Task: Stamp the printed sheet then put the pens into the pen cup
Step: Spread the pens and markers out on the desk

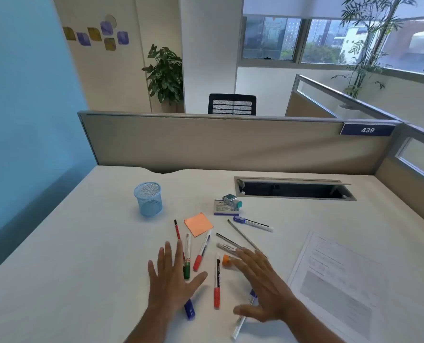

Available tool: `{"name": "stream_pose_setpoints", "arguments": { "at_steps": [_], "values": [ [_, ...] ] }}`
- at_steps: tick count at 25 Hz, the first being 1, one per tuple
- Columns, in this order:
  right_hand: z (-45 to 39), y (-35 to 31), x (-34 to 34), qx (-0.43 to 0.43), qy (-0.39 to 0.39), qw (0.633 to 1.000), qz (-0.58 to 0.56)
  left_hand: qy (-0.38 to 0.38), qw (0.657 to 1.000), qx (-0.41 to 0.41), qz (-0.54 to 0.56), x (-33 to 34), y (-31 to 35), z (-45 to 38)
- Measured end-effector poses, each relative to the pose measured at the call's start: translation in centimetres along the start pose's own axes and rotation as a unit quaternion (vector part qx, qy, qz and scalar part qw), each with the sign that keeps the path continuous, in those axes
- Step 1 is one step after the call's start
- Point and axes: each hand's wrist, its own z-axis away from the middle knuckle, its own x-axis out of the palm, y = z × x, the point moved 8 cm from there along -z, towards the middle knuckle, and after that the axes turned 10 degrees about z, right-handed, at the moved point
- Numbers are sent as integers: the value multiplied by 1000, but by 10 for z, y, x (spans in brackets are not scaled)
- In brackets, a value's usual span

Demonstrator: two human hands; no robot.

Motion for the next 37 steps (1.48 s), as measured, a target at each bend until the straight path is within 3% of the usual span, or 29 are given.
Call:
{"name": "stream_pose_setpoints", "arguments": {
  "at_steps": [3, 7, 18, 26, 31, 37],
  "values": [
    [8, 2, 11, -31, -52, 998, 13, -4, 994, -89, 57, 9, -10, 1],
    [4, 9, 14, -15, -63, 996, 63, -20, 990, -119, 71, 18, -6, 0],
    [-41, 67, 26, 171, -130, 969, 120, -5, 996, -85, 35, 15, 3, -37],
    [-70, 114, 39, 208, -185, 955, 106, -4, 996, -70, 62, 12, 5, -77],
    [-76, 101, 42, 188, -171, 962, 98, -16, 995, -54, 80, 12, 6, -97],
    [-73, 82, 39, 189, -177, 959, 118, -70, 997, 12, 11, 19, 14, -120]
  ]
}}
